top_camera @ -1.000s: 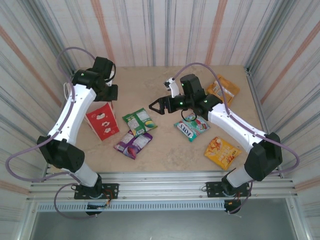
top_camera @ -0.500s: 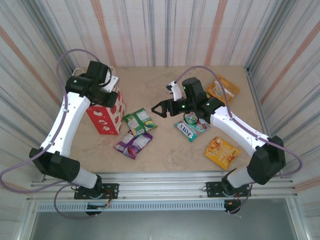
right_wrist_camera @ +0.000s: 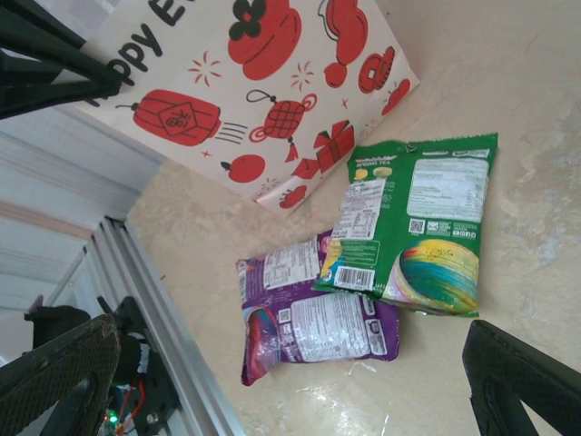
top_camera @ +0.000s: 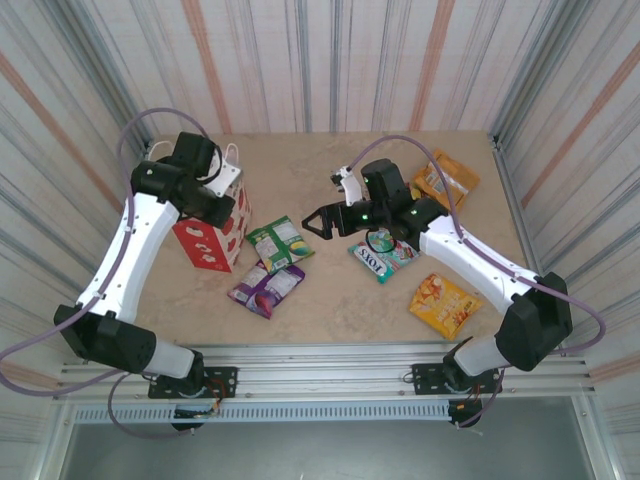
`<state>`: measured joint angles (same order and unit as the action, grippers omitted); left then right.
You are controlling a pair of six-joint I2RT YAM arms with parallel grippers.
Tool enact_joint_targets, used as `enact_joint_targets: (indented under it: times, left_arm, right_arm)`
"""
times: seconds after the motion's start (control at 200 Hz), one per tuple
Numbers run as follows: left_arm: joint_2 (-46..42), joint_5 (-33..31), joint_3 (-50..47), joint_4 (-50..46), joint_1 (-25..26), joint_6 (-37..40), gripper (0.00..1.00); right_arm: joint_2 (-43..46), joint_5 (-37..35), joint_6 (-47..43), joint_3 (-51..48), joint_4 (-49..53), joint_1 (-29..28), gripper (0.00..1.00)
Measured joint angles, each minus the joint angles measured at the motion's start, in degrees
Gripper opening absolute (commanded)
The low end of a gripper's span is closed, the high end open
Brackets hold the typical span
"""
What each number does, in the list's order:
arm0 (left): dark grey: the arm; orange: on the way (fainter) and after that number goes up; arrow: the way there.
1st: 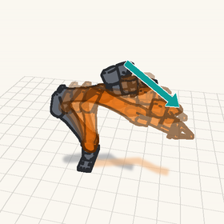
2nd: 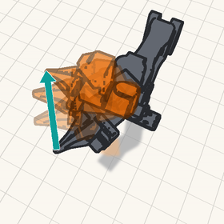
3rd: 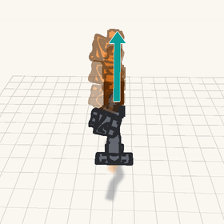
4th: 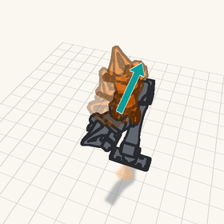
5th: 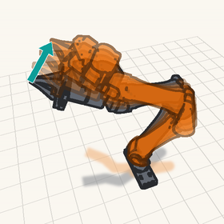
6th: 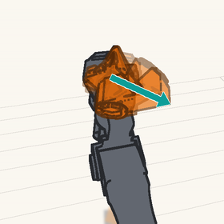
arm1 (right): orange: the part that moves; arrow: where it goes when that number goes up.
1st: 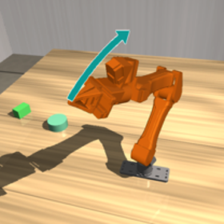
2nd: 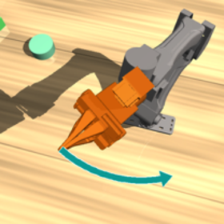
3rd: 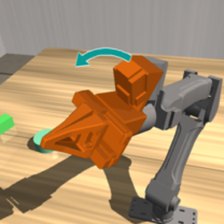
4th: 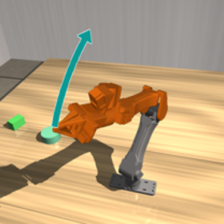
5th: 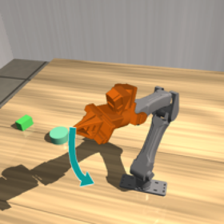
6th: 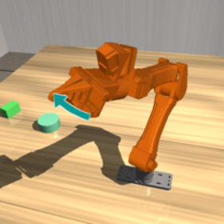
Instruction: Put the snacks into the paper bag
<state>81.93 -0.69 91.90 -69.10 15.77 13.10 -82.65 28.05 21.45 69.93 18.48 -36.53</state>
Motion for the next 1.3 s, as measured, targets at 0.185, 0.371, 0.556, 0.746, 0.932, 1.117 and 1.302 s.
enact_joint_targets:
  times: [0.185, 0.371, 0.556, 0.746, 0.932, 1.117, 1.302]
  left_arm:
    - [0.13, -1.7, -0.63, 0.15, 0.0, -2.93, 0.5]
    - [0.15, -3.74, 0.2, -0.46, 0.0, -5.01, 0.67]
    - [-0.37, -4.52, 1.86, -1.6, 0.0, -7.41, 0.76]
    - [-2.34, -3.41, 1.16, -1.86, 0.0, -8.28, 0.81]
    - [-4.44, -2.29, -0.09, -2.1, -0.02, -9.09, 0.87]
    - [-5.7, -0.13, -1.01, -2.29, -0.04, -9.27, 0.92]
    - [-7.85, 0.76, -1.66, -2.29, -0.04, -10.51, 0.99]
  right_arm:
    - [0.46, -0.44, 0.61, -0.17, -0.02, -0.61, 0.99]
    - [1.42, -1.31, 0.87, -0.96, -0.02, -0.63, 0.99]
    - [1.77, -1.51, 2.25, -2.49, -0.48, -0.66, 0.99]
    - [1.79, -1.49, 2.6, -2.78, -0.55, -1.14, 0.99]
    - [1.79, -2.19, 5.22, -3.37, -2.1, -1.49, 0.99]
    - [1.79, -4.98, 12.7, -6.97, -6.19, -1.77, 0.99]
    - [1.7, -8.66, 22.6, -12.11, -10.4, -2.38, 0.99]
